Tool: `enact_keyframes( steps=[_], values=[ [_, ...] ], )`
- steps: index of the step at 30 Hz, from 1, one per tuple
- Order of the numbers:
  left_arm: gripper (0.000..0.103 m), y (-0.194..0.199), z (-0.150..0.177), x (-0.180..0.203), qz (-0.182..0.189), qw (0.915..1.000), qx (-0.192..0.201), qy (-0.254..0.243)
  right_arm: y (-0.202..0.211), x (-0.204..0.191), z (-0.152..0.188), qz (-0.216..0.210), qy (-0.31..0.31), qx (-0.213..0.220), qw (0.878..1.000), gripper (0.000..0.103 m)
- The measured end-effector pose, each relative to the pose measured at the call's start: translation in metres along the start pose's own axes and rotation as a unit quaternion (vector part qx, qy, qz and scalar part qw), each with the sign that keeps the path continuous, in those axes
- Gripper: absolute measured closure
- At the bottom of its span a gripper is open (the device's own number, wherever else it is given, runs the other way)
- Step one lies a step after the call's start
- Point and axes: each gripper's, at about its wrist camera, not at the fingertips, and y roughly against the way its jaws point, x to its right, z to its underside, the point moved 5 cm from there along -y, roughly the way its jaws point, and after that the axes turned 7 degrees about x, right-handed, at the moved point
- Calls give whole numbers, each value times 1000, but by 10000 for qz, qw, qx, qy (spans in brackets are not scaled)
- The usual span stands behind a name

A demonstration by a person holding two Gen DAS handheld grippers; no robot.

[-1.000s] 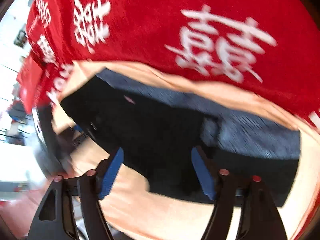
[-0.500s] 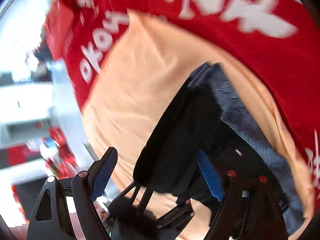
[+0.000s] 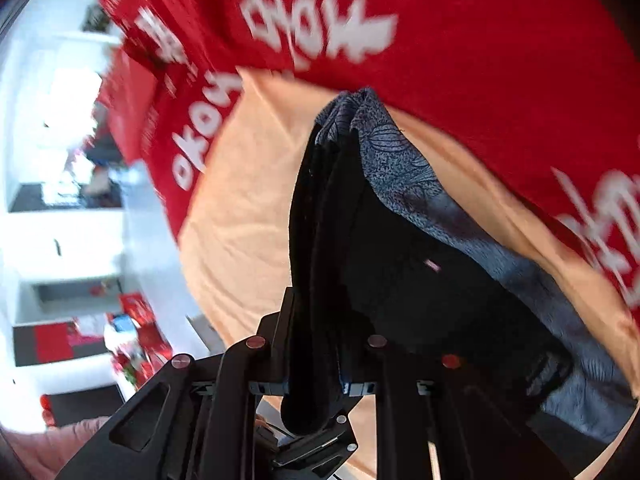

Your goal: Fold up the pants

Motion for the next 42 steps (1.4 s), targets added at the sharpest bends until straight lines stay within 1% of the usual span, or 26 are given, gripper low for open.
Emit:
enact_keyframes(
  steps=[2, 3, 4, 5, 7, 9, 11, 13, 16, 20, 22, 24, 26, 27, 30, 31, 33, 35, 36, 37, 39, 42],
  values=[
    [69, 14, -17, 20, 184, 9996, 162, -112, 32, 11, 16, -207, -160, 377, 9989, 84],
    [69, 18, -24, 28, 255, 9993, 212, -157, 55, 21, 29, -358, -280, 644, 9969, 84],
    [69, 25, -33, 41, 384, 9986, 282, -216, 65, 31, 32, -427, -331, 782, 9955, 84],
    [69, 31, -41, 56, 525, 9977, 337, -276, 87, 44, 48, -537, -429, 1055, 9920, 84],
    [69, 40, -53, 82, 749, 9956, 393, -396, 111, 60, 68, -633, -574, 1383, 9867, 84],
    [69, 47, -64, 116, 1002, 9923, 429, -589, 144, 89, 95, -744, -799, 1744, 9786, 84],
    [69, 50, -68, 146, 1178, 9889, 426, -804, 164, 115, 121, -804, -1013, 2002, 9712, 84],
    [69, 46, -67, 184, 1375, 9846, 341, -1022, 176, 144, 148, -825, -1290, 2203, 9633, 84],
    [69, 31, -60, 231, 1545, 9796, 147, -1276, 189, 194, 185, -662, -1681, 2373, 9545, 84],
    [69, 8, -41, 278, 1614, 9735, -165, -1611, 176, 259, 224, -468, -2259, 2375, 9436, 84],
    [69, -5, -31, 291, 1516, 9724, -390, -1732, 161, 285, 235, -334, -2468, 2271, 9415, 84],
    [69, -7, -27, 291, 1462, 9718, -480, -1786, 145, 303, 243, -412, -2683, 2175, 9376, 84],
    [62, -7, -25, 289, 1479, 9696, -547, -1871, 136, 303, 246, -446, -2694, 2146, 9378, 84],
    [55, -5, -25, 287, 1521, 9689, -587, -1862, 134, 303, 247, -487, -2691, 2140, 9378, 84],
    [53, 2, -25, 269, 1698, 9683, -757, -1669, 136, 300, 248, -366, -2656, 2098, 9403, 84],
    [53, 5, -25, 259, 1751, 9689, -859, -1523, 137, 298, 247, -314, -2644, 2082, 9411, 83],
    [53, 10, -24, 246, 1795, 9704, -1019, -1256, 136, 293, 244, -56, -2509, 2007, 9470, 82],
    [53, 7, -24, 223, 1773, 9721, -1311, -801, 136, 289, 245, 239, -2347, 1938, 9523, 79],
    [53, 6, -22, 216, 1729, 9726, -1415, -649, 136, 287, 245, 396, -2280, 1908, 9540, 79],
    [53, 0, -21, 202, 1644, 9726, -1598, -387, 139, 293, 251, 523, -2228, 1892, 9549, 78],
    [53, -9, -16, 186, 1512, 9715, -1824, -110, 137, 291, 253, 905, -2064, 1851, 9565, 75],
    [53, -21, -10, 161, 1261, 9707, -2033, 215, 138, 284, 256, 1339, -1935, 1851, 9541, 69]
  ],
)
